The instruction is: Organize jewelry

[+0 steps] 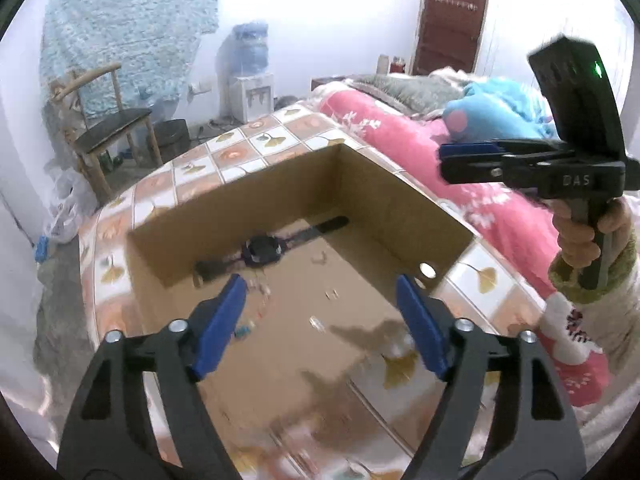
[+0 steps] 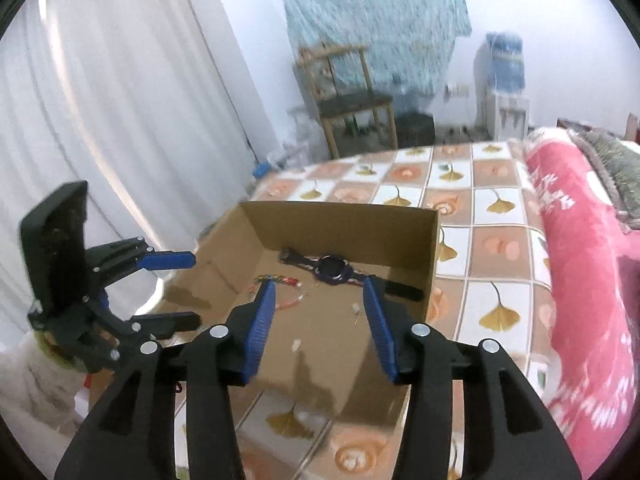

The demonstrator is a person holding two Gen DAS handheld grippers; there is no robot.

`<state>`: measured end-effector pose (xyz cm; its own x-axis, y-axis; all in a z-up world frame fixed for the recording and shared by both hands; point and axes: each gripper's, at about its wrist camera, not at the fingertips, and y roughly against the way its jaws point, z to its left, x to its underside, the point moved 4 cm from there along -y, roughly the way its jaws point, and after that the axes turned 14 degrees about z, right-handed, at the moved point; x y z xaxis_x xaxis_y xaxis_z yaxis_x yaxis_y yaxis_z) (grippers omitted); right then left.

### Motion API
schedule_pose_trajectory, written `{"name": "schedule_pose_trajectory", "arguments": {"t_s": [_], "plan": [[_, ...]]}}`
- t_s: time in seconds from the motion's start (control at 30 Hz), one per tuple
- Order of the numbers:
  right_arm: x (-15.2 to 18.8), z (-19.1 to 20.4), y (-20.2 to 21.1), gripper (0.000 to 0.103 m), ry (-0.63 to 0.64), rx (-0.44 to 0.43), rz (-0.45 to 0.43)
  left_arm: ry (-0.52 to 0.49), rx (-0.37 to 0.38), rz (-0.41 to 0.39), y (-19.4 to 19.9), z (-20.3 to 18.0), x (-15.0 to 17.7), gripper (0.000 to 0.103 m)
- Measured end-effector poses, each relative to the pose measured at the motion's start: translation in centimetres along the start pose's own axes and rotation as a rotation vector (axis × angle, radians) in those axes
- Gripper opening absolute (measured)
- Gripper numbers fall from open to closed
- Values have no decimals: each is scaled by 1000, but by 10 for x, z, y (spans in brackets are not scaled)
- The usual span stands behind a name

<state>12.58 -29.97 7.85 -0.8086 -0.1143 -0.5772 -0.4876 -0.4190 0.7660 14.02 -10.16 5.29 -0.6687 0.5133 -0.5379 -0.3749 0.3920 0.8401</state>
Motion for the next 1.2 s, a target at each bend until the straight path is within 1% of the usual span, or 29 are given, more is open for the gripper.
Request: {"name": "schedule_pose_trajectory", "arguments": {"t_s": [0.07, 0.1, 0.2, 0.27, 0.33, 0.43, 0.5, 0.6, 0.63, 0.67, 0.7, 0.77, 0.8, 0.83, 0.87, 0.9, 0.97, 1.07, 1.2], "plan": [[23, 3, 10, 48, -7, -12, -18, 25, 4, -31, 11, -4, 26, 78], [38, 3, 12, 48, -18, -11, -19, 33, -2, -43, 13, -6, 34, 78], [70, -3, 10, 48, -71, -5, -3, 68, -18, -60, 16, -11, 66, 79], [94, -12, 0, 49, -145, -46, 36, 94, 7, -49, 11, -15, 83, 79], [115, -21, -15, 49, -214, -63, 78, 126, 50, -23, 0, -19, 100, 79], [141, -25, -39, 48, -275, -71, 145, 160, 40, 24, -24, -25, 117, 79], [152, -23, -53, 48, -288, -63, 177, 182, 39, 56, -39, -29, 124, 79], [157, -19, -70, 48, -287, -31, 200, 178, 65, 65, -54, -41, 127, 79], [157, -17, -73, 47, -282, -21, 203, 165, 63, 54, -57, -45, 125, 79], [156, -15, -76, 42, -272, -6, 205, 145, 50, 47, -60, -49, 123, 78], [153, -13, -78, 41, -259, 16, 205, 114, 28, 36, -64, -55, 119, 78], [152, -10, -82, 34, -225, 57, 205, 73, 5, 18, -71, -64, 115, 70], [152, -8, -83, 33, -212, 71, 207, 43, 5, 18, -76, -70, 111, 68], [150, -8, -87, 31, -195, 91, 211, 20, 5, 16, -80, -75, 107, 63], [149, -8, -90, 28, -181, 101, 215, 4, 1, 17, -84, -79, 104, 57], [146, -9, -94, 26, -166, 110, 218, -23, -5, 24, -90, -84, 101, 54], [143, -7, -99, 25, -138, 125, 225, -62, -6, 30, -100, -92, 95, 45], [141, -8, -102, 24, -112, 142, 229, -106, 4, 48, -113, -101, 87, 38], [141, -16, -106, 24, -133, 116, 230, -123, 16, 88, -130, -103, 78, 37]]}}
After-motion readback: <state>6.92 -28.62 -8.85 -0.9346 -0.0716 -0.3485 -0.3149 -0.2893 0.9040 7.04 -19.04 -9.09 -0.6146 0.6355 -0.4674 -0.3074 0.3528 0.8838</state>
